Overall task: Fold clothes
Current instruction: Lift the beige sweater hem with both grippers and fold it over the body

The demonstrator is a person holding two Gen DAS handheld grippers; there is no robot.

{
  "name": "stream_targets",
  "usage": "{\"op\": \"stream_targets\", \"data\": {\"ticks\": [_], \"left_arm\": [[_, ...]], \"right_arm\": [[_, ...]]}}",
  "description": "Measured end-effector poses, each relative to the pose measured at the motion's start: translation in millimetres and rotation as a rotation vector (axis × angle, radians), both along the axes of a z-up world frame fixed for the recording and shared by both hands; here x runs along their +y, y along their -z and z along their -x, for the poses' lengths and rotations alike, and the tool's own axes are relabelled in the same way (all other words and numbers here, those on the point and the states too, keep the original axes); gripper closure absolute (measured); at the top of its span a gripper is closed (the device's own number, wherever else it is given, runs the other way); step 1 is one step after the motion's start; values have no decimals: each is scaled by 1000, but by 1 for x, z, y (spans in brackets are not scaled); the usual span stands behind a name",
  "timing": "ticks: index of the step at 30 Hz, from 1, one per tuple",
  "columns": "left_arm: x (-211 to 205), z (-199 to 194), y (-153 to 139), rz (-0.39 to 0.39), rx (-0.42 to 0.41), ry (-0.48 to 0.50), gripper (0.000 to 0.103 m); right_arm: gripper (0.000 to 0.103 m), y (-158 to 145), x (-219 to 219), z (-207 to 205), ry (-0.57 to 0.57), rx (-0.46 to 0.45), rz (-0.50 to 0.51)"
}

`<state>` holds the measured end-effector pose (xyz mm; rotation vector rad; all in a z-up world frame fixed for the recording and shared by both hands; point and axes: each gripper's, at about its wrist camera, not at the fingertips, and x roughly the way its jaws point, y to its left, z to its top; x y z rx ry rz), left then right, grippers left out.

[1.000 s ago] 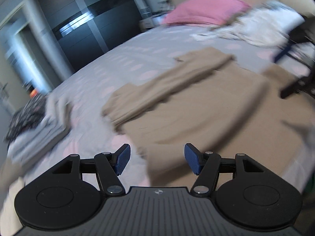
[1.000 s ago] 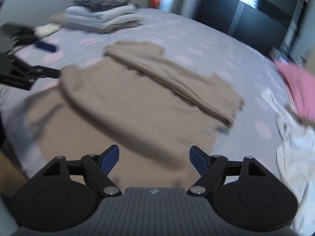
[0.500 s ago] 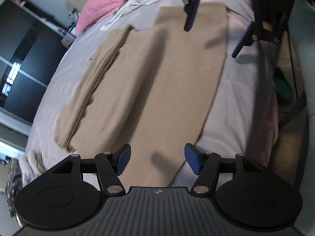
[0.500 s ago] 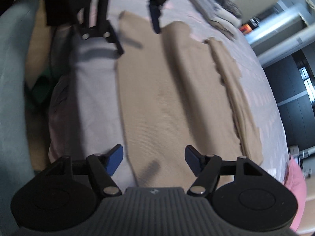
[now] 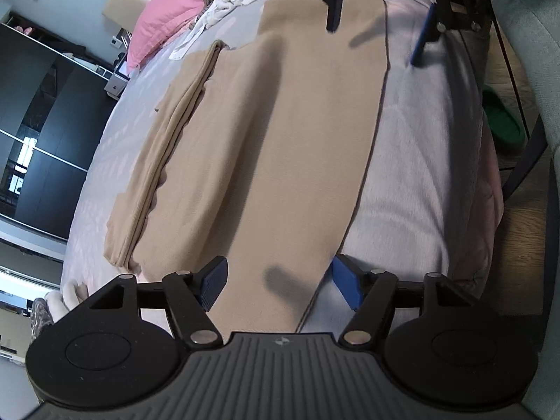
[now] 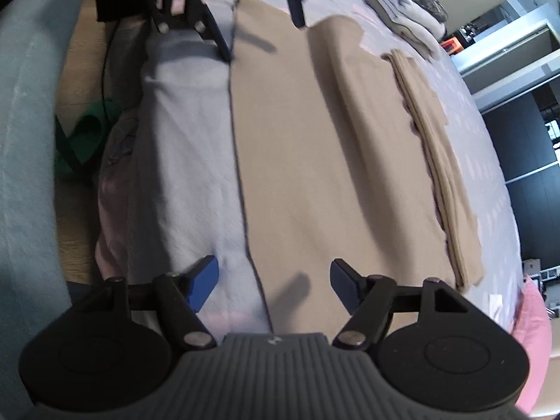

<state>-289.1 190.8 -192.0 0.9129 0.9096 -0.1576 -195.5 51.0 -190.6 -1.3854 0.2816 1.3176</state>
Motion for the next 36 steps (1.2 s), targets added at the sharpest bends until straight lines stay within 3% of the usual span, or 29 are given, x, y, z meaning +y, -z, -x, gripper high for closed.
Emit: {"op": "stream_targets", "data": {"ticks": [4,6,10,12,16,26,29,30,33,36], "left_arm": [[3,5,5,-83,12,8,39],[3,7,7,-106,17,12,47],[1,8,14,-165,8,21,48],[2,8,17,-192,12,18,54],[0,9,23,-259,24,24,56],[12,-12,20,-224,22,-106,60],[16,-22,19,-203,38,-156,76],[17,-22,17,-192,44,-161,80],[18,-21,10,-160,54,-177,95],[27,-24,-6,-89,-3,-243,100]], "right_arm": [[29,0,-5,-3,16,-16,4],[29,1,-6,-4,24,-19,8],[29,2,-11,-4,21,-78,20],[29,5,-16,-1,3,-140,32],[29,17,-29,0,-26,-283,84],[34,33,-37,-10,-42,-429,118],[75,37,-35,-9,-63,-436,123],[95,38,-35,-9,-63,-438,127],[94,36,-32,-13,-41,-435,118],[94,22,-28,-18,20,-443,40]]}}
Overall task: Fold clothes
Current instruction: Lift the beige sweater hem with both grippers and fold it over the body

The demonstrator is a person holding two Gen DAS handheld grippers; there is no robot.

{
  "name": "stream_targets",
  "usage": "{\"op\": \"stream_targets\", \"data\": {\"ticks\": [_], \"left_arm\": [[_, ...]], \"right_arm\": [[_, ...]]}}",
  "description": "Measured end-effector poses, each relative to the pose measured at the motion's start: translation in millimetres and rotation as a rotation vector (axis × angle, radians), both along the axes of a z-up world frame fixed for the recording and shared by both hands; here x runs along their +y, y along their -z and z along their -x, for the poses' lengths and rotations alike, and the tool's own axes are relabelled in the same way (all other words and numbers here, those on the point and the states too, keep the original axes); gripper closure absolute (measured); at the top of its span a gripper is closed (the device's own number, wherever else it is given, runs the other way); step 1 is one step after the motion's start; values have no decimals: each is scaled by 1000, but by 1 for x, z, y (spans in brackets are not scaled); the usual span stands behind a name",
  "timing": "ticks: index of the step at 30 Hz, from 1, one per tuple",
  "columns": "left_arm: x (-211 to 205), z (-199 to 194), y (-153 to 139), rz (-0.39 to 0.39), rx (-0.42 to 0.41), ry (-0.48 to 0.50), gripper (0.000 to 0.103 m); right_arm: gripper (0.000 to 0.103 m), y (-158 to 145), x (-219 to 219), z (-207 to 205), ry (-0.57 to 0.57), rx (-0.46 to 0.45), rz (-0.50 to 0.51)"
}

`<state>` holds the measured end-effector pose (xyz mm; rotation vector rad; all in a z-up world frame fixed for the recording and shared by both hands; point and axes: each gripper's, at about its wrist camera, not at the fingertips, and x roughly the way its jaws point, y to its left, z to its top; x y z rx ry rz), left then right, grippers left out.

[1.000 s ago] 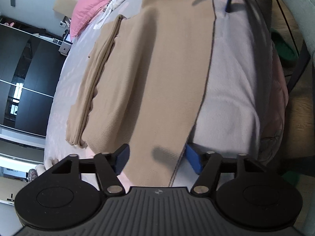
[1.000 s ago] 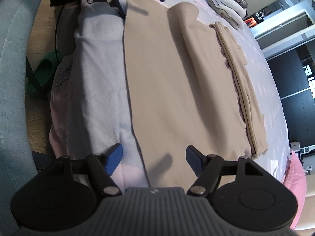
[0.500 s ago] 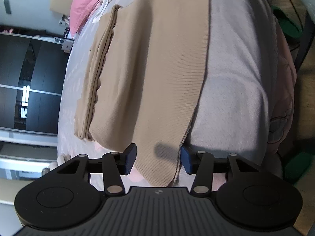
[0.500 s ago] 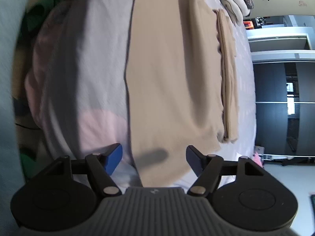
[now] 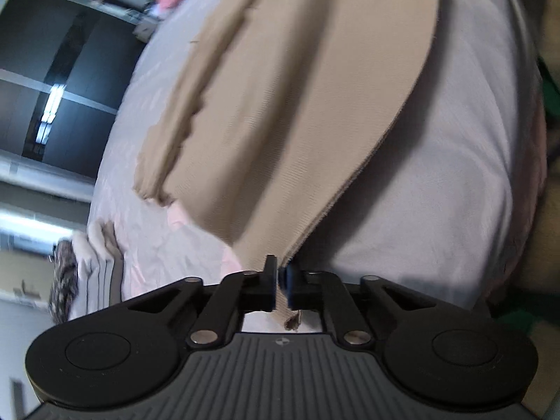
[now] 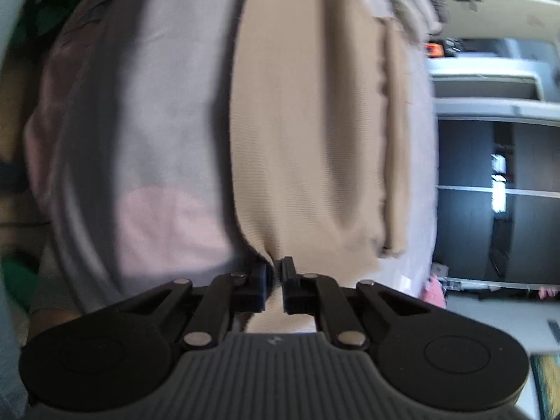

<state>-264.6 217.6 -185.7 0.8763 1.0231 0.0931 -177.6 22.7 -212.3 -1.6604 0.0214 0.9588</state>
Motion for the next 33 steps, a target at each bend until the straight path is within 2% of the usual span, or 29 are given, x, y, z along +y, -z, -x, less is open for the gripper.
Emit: {"op": "stream_targets", "data": {"ticks": [6,11,14,18,21,24,27,33], "left_arm": [[22,-4,-47,124,-238,-150,102],[35,-6,-97,184,-396,-193,102],[43,-9,-131,224,-464,-217,102],[60,-24,-168,260,-497,-234,102],[68,-40,-184,231,-479,-206,102],[81,-62,-187,199,-436,-200,102],[98,-82,-184,201,-401,-219,102],[126,-125,-172,193,-345,-236,102]], "right_arm": [[95,-39,9,-16,124,-18,-248],[96,-83,16,-30,194,-20,-451],[96,-112,21,-43,217,-4,-533],[96,-139,38,-69,226,29,-561],[96,-152,45,-88,219,42,-559],[96,-164,58,-109,207,47,-551],[96,-171,74,-130,196,58,-543],[96,-167,119,-171,203,85,-505]]}}
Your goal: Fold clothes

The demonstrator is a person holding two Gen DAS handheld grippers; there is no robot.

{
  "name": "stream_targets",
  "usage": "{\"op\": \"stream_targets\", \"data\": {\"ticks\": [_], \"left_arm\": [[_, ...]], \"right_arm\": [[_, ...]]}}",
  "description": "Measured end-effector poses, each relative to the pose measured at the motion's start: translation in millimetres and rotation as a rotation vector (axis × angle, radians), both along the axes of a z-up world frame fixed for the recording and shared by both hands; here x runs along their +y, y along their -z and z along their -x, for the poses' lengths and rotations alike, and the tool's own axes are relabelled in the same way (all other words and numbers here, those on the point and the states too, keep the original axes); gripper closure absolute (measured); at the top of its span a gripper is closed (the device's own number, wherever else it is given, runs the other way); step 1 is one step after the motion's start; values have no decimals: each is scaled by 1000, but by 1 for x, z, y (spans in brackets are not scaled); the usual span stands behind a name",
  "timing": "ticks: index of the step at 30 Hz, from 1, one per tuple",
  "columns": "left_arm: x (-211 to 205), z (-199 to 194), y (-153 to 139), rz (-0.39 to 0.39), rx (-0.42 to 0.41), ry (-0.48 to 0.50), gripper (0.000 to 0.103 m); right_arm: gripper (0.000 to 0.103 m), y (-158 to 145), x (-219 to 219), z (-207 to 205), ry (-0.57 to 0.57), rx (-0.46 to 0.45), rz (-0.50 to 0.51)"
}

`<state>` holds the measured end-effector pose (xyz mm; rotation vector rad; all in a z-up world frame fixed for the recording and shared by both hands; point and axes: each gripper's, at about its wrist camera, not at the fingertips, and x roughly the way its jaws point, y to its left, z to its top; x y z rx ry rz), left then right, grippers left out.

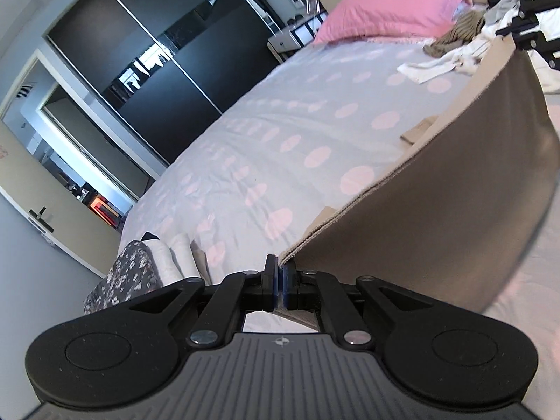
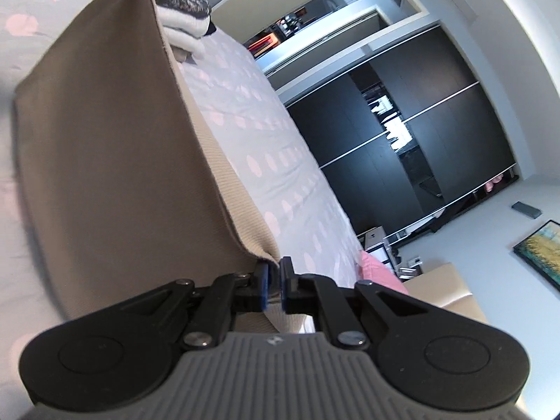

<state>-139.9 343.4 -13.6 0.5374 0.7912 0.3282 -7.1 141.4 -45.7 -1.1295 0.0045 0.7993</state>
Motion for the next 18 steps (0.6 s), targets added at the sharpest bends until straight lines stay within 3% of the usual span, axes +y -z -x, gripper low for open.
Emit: {"op": "stream_targets", "data": {"ticks": [7,13,18], "left_arm": [[44,-61,21,58,65,-12,102],[82,-110,67,188,150,-40,102],[97,-121,104,240,197,-58,101]], "right_arm": [[96,16,52,-58,29,106,47],[95,56,85,-106,76,280,97],[94,89,100,-127,89,374,131]]}}
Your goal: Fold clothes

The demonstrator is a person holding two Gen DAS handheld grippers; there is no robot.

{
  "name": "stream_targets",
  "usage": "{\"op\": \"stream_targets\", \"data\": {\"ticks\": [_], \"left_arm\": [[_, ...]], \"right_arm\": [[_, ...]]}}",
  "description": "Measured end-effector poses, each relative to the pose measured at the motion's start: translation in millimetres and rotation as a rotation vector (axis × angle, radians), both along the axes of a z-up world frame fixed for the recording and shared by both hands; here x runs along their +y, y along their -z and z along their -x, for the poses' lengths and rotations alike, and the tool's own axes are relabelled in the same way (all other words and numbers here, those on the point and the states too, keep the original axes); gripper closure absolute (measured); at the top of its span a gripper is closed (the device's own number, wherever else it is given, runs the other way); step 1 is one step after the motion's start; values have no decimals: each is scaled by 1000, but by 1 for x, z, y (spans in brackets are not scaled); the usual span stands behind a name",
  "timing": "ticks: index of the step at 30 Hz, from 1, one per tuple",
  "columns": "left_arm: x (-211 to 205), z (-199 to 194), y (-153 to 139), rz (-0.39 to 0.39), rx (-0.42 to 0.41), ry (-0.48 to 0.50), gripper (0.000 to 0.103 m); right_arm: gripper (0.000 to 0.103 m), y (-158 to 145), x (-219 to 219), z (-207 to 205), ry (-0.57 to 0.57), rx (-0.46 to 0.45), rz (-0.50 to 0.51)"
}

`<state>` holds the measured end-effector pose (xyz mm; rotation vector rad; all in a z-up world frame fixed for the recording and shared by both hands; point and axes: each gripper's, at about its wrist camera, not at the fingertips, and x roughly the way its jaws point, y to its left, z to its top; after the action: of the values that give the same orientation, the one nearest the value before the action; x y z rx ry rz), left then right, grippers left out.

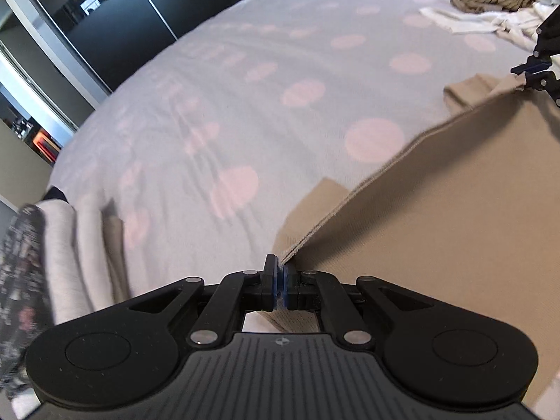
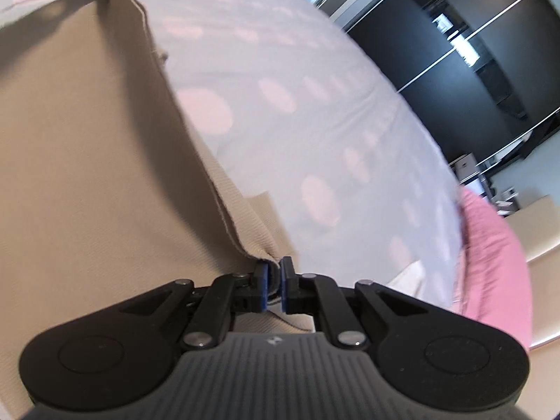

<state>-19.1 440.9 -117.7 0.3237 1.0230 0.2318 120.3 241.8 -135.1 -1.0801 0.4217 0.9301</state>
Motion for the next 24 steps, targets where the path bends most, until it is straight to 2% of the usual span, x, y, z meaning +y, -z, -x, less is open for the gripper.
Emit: {"op": "stream_targets", "data": {"ticks": [2,4,8,10,12,18,24], "left_arm": [[3,1,9,3,9,-3,96],[5,4,14,-7,3,-7,90],[6,12,10,-31,-38,-34,81],[9,17,0,-47,-78,-65,70],[10,23,-15,-62,-119,-87,52],[-10,62,-47,-71,-149,-67,51],[-54,114,-51,-72,-131,28,50]], "right_arm": [[91,5,2,-4,21,26,-10],[76,7,0,-6,50,35,-22],[71,6,-5,-9,106,16,-21],[69,4,-17,-7,138,3,-23],[67,-1,-28,-2,173,-12,-27],[66,-26,-69,9,215,37,-93],[65,-43,-97,67,94,141,-126]]}}
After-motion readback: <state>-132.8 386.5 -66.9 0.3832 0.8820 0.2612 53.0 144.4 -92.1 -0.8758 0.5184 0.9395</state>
